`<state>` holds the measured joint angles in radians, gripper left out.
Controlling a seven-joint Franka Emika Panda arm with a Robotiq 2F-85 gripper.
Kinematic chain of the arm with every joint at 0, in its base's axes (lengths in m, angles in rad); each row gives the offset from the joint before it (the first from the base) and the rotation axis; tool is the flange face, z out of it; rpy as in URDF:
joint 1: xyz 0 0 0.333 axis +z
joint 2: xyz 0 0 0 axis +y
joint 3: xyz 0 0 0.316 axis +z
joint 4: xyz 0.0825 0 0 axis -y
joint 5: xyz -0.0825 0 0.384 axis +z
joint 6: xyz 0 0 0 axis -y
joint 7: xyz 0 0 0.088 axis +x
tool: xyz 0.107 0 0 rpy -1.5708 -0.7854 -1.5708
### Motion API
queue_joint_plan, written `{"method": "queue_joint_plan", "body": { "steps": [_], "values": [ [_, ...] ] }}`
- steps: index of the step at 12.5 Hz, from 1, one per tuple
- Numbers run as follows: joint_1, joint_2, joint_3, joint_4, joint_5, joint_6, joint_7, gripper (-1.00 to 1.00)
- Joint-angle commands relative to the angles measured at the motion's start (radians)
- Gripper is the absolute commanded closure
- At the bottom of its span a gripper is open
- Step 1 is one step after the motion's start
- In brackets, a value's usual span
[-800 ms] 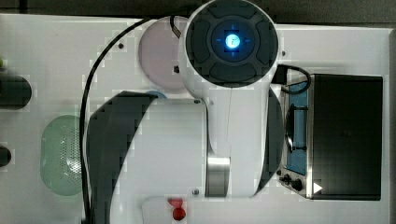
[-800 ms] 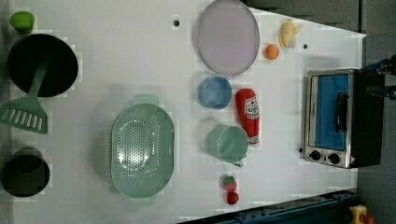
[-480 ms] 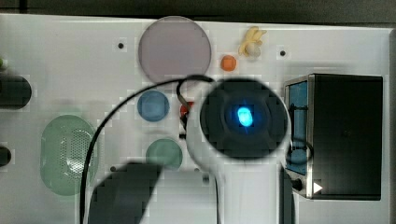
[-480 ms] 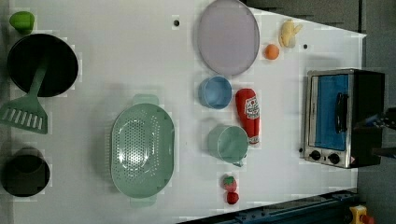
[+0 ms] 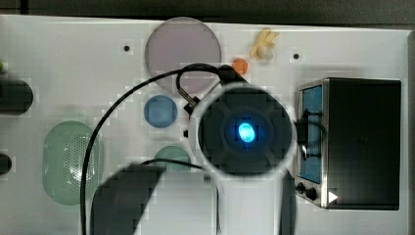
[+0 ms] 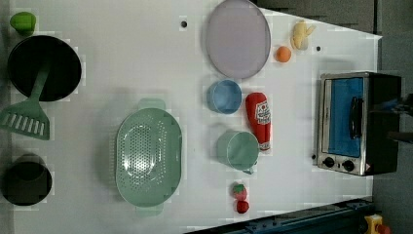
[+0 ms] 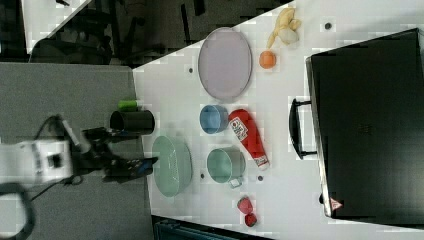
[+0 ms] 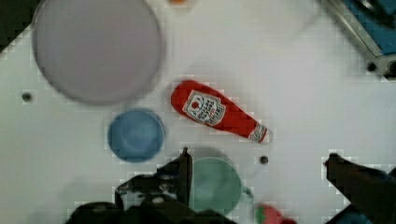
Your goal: Pick Ketchup from the table and place it in strainer.
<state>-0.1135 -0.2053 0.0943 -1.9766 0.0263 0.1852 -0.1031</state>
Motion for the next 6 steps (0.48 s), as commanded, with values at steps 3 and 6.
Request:
{"method": "queue_joint_plan", "body": {
  "steps": [3,6],
  "values": [
    [-0.008,0.145,0.003,-0.136,0.001,0.182,-0.543,-1.00],
    [-0.006,0.222,0.004,-0.207,0.000,0.357,-0.765,-1.00]
  ]
}}
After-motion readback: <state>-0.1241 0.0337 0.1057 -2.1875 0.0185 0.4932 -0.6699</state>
